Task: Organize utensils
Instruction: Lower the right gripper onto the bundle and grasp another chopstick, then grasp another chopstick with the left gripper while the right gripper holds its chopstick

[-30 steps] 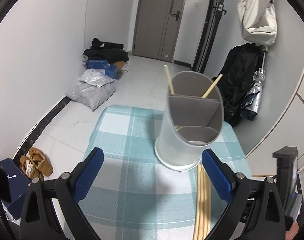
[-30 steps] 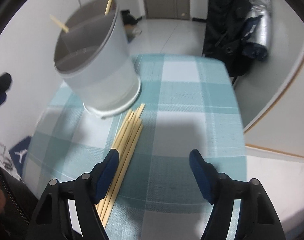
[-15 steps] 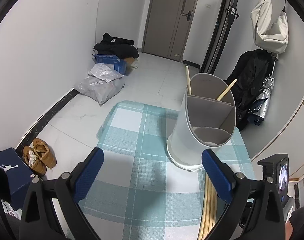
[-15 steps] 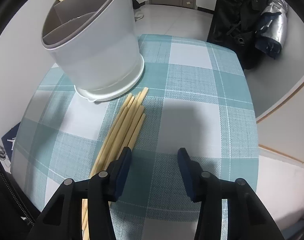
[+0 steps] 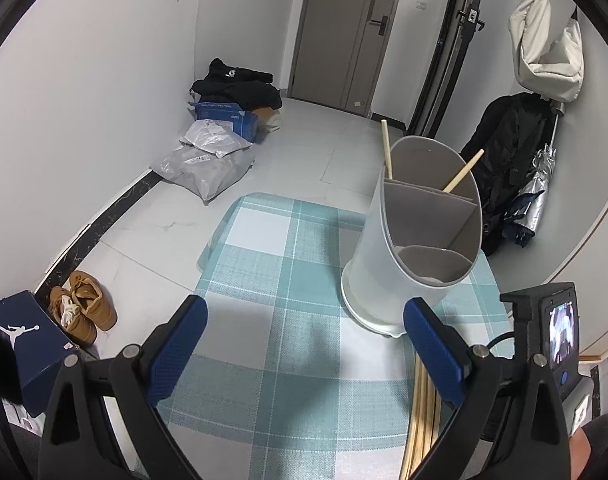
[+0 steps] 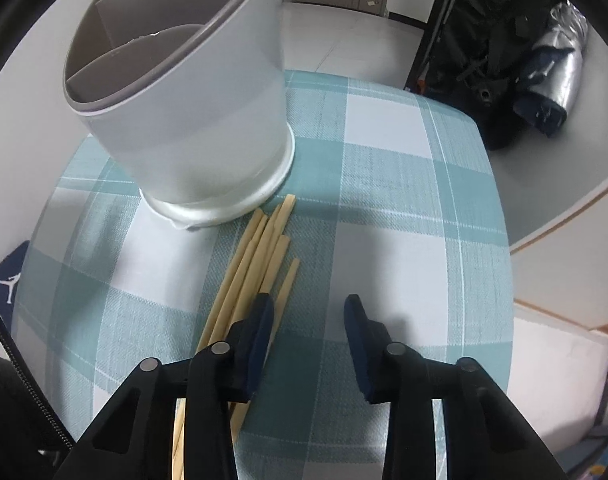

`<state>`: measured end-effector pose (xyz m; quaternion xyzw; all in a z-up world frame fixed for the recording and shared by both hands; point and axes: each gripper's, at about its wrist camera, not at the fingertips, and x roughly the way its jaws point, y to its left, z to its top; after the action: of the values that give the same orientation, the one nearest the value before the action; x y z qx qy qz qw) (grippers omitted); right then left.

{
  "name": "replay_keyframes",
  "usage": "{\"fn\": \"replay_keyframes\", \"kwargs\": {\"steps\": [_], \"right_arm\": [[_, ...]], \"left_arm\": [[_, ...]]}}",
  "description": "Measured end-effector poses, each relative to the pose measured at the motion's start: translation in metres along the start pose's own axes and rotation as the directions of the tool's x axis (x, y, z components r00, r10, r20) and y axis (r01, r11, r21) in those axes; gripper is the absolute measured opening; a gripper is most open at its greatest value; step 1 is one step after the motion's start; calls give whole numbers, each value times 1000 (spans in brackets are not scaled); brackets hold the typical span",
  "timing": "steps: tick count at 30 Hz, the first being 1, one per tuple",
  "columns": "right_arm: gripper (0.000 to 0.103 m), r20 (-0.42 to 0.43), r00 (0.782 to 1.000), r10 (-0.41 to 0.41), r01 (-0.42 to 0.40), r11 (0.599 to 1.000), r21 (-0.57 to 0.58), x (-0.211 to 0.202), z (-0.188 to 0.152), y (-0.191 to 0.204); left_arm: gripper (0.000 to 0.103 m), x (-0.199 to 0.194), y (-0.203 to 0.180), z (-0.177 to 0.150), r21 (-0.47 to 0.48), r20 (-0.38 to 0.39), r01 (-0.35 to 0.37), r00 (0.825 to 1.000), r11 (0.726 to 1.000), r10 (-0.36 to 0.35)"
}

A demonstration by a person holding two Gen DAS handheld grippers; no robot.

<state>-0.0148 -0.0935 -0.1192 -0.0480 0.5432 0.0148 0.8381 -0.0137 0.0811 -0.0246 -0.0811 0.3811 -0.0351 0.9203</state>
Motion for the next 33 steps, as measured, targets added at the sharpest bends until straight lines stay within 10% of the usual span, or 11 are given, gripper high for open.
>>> {"fn": "replay_keyframes", "kwargs": {"steps": [15,25,33], "right_arm": [[4,70,996,64,-68,996,65,5,9,-15],[3,228,954,194,-250,934,254,-39,-6,-76],[3,338,916,215,-315,907,278,-78,-13,-97]], "left_arm": [[97,25,-1,-10,11,-137,75,988,997,-73],[91,63,-61,-60,265,-375,134,927,955,-26],[91,82,-63,-77,257,-472,139,882,956,-1]]}}
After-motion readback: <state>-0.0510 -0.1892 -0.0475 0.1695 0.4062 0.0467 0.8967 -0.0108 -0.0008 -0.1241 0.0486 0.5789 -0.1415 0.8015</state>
